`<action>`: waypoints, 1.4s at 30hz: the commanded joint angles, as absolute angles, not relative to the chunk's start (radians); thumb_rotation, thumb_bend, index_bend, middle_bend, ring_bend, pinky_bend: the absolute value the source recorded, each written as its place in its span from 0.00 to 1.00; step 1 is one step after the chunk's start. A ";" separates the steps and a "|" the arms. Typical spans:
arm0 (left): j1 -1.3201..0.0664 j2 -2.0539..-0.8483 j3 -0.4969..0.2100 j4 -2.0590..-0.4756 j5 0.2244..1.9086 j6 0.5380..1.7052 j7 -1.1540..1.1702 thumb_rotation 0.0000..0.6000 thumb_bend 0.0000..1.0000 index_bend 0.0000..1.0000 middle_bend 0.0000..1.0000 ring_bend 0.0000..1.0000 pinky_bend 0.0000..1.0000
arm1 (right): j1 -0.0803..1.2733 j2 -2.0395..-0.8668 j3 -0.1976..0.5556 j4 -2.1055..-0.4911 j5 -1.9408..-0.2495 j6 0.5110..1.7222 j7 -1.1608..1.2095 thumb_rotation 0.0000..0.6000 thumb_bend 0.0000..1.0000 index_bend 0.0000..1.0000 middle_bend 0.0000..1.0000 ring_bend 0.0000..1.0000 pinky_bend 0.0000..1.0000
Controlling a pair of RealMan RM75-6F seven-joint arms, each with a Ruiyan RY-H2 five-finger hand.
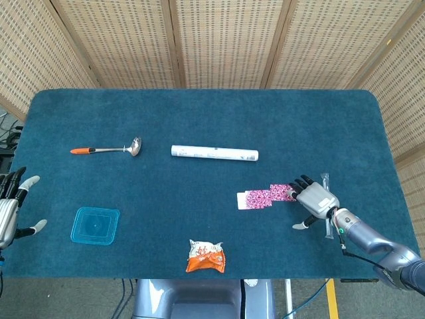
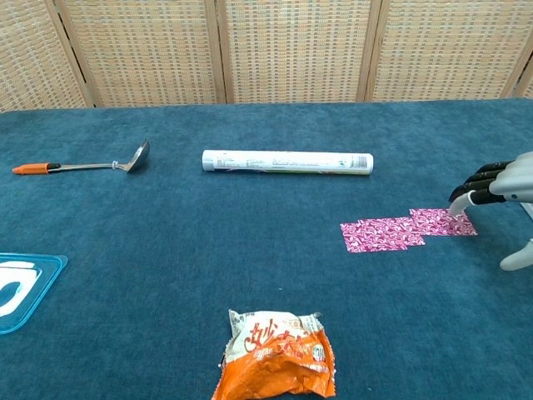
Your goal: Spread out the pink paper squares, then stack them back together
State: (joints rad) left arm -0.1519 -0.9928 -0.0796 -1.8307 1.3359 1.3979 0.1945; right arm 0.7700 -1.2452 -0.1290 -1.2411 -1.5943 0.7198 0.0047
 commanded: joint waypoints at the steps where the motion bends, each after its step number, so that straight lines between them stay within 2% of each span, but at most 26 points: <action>1: -0.152 -0.993 -0.079 -1.831 1.337 1.398 0.195 0.99 0.12 0.15 0.00 0.00 0.00 | 0.774 -1.235 -0.121 -1.264 -1.598 0.729 0.001 0.30 0.00 0.13 0.09 0.00 0.00; 13: -0.148 -0.992 -0.076 -1.826 1.336 1.398 0.186 0.99 0.12 0.15 0.00 0.00 0.00 | 0.804 -1.255 -0.113 -1.327 -1.607 0.691 0.001 0.30 0.00 0.14 0.09 0.00 0.00; 30: -0.133 -0.987 -0.072 -1.796 1.323 1.401 0.149 0.99 0.12 0.15 0.00 0.00 0.00 | 0.843 -1.319 -0.093 -1.301 -1.600 0.650 -0.010 0.30 0.00 0.14 0.10 0.00 0.00; 42: -0.137 -0.992 -0.073 -1.795 1.321 1.395 0.156 0.99 0.12 0.15 0.00 0.00 0.00 | 0.844 -1.325 -0.106 -1.275 -1.595 0.635 -0.006 0.30 0.00 0.15 0.10 0.00 0.00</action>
